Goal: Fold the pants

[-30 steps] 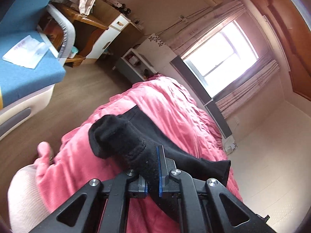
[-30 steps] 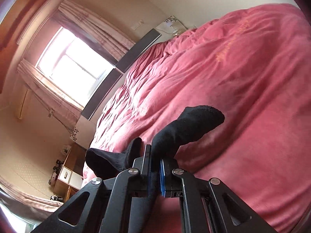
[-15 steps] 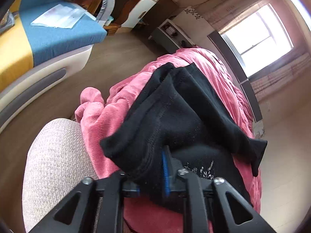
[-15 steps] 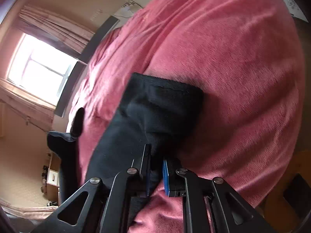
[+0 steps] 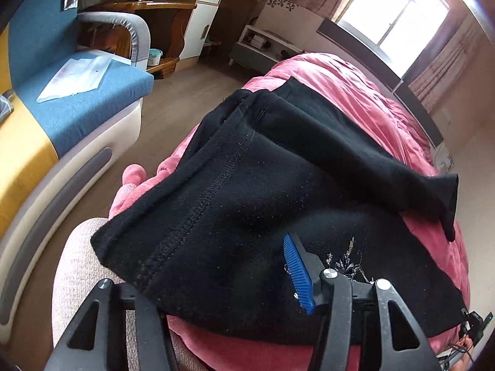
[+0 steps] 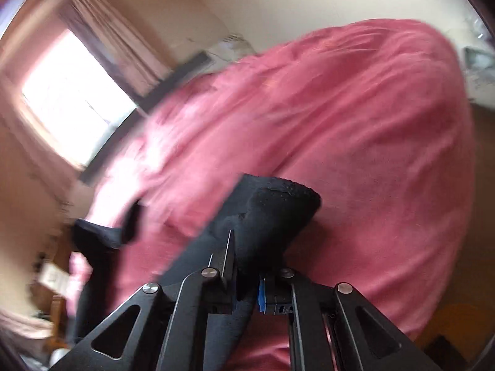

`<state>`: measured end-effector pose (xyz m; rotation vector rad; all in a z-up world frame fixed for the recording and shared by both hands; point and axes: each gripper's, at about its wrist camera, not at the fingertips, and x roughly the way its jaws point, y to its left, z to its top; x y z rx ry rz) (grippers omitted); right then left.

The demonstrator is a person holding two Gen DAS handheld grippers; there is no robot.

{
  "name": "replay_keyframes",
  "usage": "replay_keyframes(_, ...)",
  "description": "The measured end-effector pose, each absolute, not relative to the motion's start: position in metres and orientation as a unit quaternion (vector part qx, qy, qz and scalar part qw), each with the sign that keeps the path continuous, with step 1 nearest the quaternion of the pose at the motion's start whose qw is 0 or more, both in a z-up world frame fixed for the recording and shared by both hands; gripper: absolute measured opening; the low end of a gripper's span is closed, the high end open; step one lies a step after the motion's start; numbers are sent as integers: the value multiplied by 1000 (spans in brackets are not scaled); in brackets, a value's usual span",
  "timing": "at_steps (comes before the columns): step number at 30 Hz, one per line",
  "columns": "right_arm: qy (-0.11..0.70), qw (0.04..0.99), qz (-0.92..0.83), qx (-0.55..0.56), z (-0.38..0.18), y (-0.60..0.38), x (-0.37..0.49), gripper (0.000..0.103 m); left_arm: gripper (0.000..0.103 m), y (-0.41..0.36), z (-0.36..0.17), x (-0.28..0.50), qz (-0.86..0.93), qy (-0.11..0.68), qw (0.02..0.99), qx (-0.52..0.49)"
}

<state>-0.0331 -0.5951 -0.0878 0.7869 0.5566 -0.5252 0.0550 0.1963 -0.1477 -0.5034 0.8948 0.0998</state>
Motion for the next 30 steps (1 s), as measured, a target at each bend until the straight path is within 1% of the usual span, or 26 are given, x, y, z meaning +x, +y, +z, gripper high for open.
replay_keyframes(1, 299, 836, -273, 370, -101, -597, -29, 16, 56, 197, -148, 55, 48, 428, 869, -241)
replay_keyframes(2, 319, 828, -283, 365, -110, -598, -27, 18, 56, 198, -148, 55, 46, 427, 869, -246)
replay_keyframes(3, 340, 819, -295, 355, -121, -597, -26, 23, 56, 199, -148, 55, 45, 428, 868, -250)
replay_keyframes(5, 347, 826, -301, 327, -128, -588, -26, 32, 56, 202, -145, 53, 44, 431, 864, -256)
replay_keyframes(6, 353, 830, -306, 305, -125, -584, -24, 42, 56, 206, -141, 51, 45, 427, 865, -260)
replay_keyframes(7, 361, 833, -320, 271, -119, -580, -20, 47, 56, 209, -137, 48, 52, 419, 868, -261)
replay_keyframes(9, 343, 844, -359, 202, -95, -569, -19, 48, 56, 218, -126, 40, 85, 395, 875, -267)
replay_keyframes(11, 316, 854, -373, 178, -74, -561, -17, 59, 56, 227, -112, 30, 119, 357, 883, -279)
replay_keyframes(12, 297, 862, -374, 173, -65, -555, -18, 67, 56, 229, -104, 25, 135, 335, 889, -282)
replay_keyframes(13, 276, 873, -363, 171, -58, -548, -19, 72, 57, 229, -99, 24, 139, 324, 892, -281)
replay_keyframes(15, 261, 893, -322, 177, -51, -534, -11, 73, 61, 223, -89, 30, 129, 312, 901, -273)
replay_keyframes(16, 266, 902, -290, 179, -52, -524, -2, 73, 64, 217, -87, 37, 113, 316, 903, -268)
replay_keyframes(21, 324, 918, -173, 150, -78, -467, 36, 73, 65, 173, -84, 91, 22, 355, 903, -242)
replay_keyframes(26, 380, 915, -102, 90, -116, -413, 59, 73, 65, 130, -78, 168, -49, 385, 906, -171)
replay_keyframes(30, 385, 919, -76, 47, -123, -387, 63, 73, 65, 122, -77, 232, -25, 378, 917, -123)
